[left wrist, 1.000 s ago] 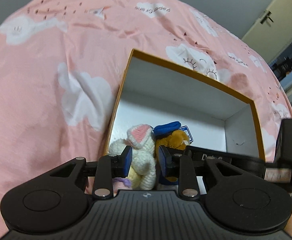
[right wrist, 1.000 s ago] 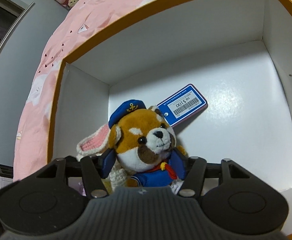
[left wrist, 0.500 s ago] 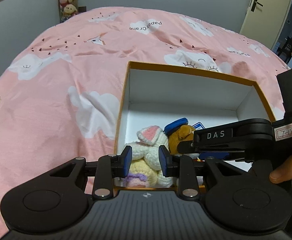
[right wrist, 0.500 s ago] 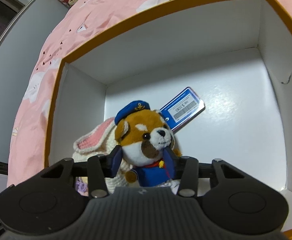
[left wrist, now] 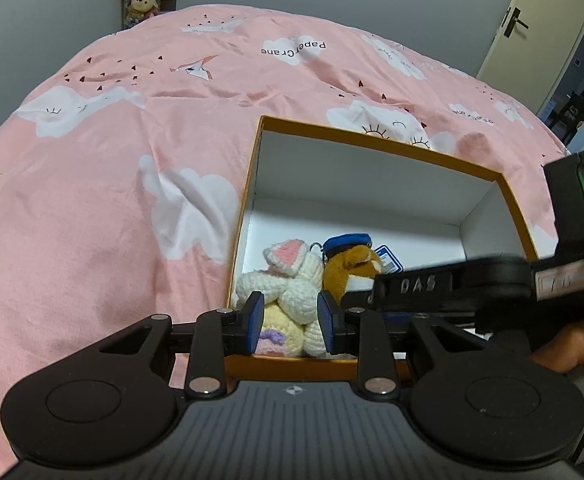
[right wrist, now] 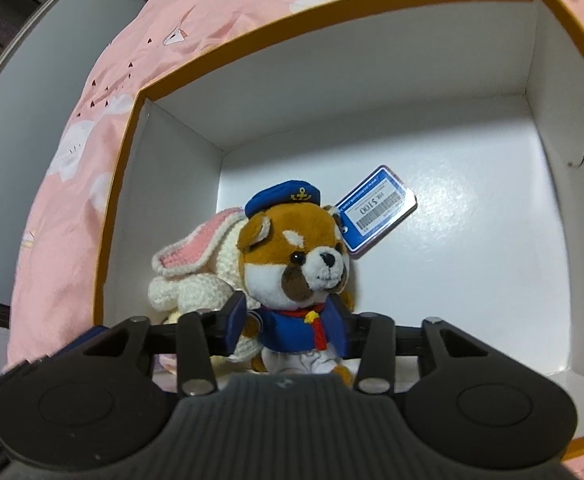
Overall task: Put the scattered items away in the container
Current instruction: 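Lower both plushes into the box and open both grippers, then move both grippers back to the items beside the box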
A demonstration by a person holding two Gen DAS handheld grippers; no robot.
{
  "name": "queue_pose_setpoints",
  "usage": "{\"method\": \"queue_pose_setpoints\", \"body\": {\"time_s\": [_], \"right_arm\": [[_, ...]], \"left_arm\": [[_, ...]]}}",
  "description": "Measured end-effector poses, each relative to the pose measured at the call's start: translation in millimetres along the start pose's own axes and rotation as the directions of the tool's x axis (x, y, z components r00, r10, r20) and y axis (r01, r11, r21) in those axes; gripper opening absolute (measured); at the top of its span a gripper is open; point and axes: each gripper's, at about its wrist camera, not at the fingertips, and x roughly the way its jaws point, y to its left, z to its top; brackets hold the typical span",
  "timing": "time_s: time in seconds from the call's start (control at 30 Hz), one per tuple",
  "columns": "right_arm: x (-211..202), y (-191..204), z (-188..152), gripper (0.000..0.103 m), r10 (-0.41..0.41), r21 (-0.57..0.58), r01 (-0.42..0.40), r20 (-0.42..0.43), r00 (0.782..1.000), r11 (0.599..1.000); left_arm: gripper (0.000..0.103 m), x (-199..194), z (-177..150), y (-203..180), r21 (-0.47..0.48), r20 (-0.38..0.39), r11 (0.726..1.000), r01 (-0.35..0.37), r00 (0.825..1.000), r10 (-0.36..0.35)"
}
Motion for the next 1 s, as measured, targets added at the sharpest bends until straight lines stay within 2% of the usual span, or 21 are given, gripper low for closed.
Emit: {"method": "queue_pose_setpoints", "body": {"time_s": [0.17,0.27,0.37,0.5,0.7,0.87,1.0], "right_arm": [[-12.8,13.8,-11.4,0.062,-0.034,-0.121,0.043,0.075,0.997,0.992],[-27.9,18.8,-23.5,0.065,-0.045,-0.194,0.074,0.149,0.988,0.978],[-49.3,22.4,-39.6,0.071,-0.030,-0.265,0.097,0.248,0.968,0.959],[-80.8,20.6,-67.0,0.072,0.020,-0.342,0.108,0.350,0.937,0.933],[-116.8,4.5,-106.8,0.071,0.086,-0.376,0.068,0.378,0.922,0.924],[-137.0,-10.5,-141.4,0.070,0.063,-0.391,0.099,0.381,0.922,0.915],[-142.8,-23.1,-165.3,0.070,0.043,-0.410,0.119,0.364,0.930,0.904]], "left_arm": [[0.048,-7.5,-6.2,-4.0,0.028,0.035,0.999,-0.023,0.999,0.022],[0.048,-12.5,-13.5,-3.7,0.030,0.039,0.999,-0.012,0.999,0.011],[0.048,-25.7,-20.2,-2.3,0.042,0.056,0.999,0.034,0.998,-0.036],[0.050,-47.6,-29.6,-2.1,0.084,0.076,0.992,0.093,0.992,-0.099],[0.053,-69.6,-53.4,-3.4,0.167,0.027,0.969,0.184,0.981,-0.191],[0.060,-79.1,-72.2,-8.7,0.252,-0.046,0.944,0.215,0.977,-0.210],[0.065,-85.4,-93.4,-15.0,0.368,-0.070,0.895,0.252,0.967,-0.243]]}}
